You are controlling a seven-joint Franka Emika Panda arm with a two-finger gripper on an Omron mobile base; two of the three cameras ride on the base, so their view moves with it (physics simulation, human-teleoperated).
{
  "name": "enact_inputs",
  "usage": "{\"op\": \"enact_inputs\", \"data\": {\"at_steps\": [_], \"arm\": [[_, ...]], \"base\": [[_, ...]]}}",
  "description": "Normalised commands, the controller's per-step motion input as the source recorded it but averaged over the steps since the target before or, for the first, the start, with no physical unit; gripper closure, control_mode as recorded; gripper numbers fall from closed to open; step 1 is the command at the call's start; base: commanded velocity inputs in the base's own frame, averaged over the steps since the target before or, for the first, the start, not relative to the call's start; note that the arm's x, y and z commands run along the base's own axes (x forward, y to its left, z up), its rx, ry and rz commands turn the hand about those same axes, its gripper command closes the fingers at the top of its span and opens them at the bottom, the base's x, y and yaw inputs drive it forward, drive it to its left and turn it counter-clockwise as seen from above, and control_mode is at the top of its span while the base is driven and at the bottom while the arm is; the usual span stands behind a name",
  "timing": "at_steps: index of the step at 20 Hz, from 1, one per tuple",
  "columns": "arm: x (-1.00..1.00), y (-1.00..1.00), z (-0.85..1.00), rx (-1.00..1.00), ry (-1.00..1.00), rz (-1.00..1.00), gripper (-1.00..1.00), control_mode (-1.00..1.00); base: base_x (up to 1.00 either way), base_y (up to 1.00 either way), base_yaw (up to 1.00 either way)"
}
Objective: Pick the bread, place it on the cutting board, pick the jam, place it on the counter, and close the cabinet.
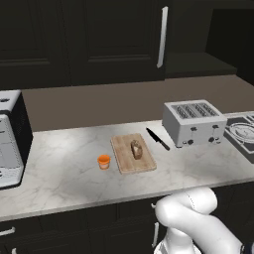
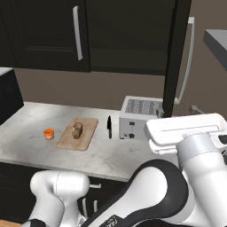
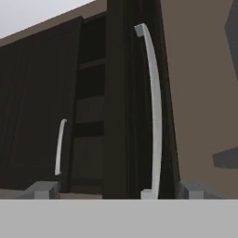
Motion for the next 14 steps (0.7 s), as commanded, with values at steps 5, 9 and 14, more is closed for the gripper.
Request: {"op": "enact_inputs", "data": {"at_steps": [5, 9, 14], "arm": [[0.15, -0.25, -0.07, 0.0, 0.0, 0.0, -1.0, -1.0], [0.18, -0.25, -0.02, 0.0, 0.0, 0.0, -1.0, -1.0], [0.21, -0.2, -0.05, 0.0, 0.0, 0.04, -1.0, -1.0]], "base": [[0.0, 0.0, 0.0], [0.0, 0.0, 0.0], [0.0, 0.0, 0.0]]}}
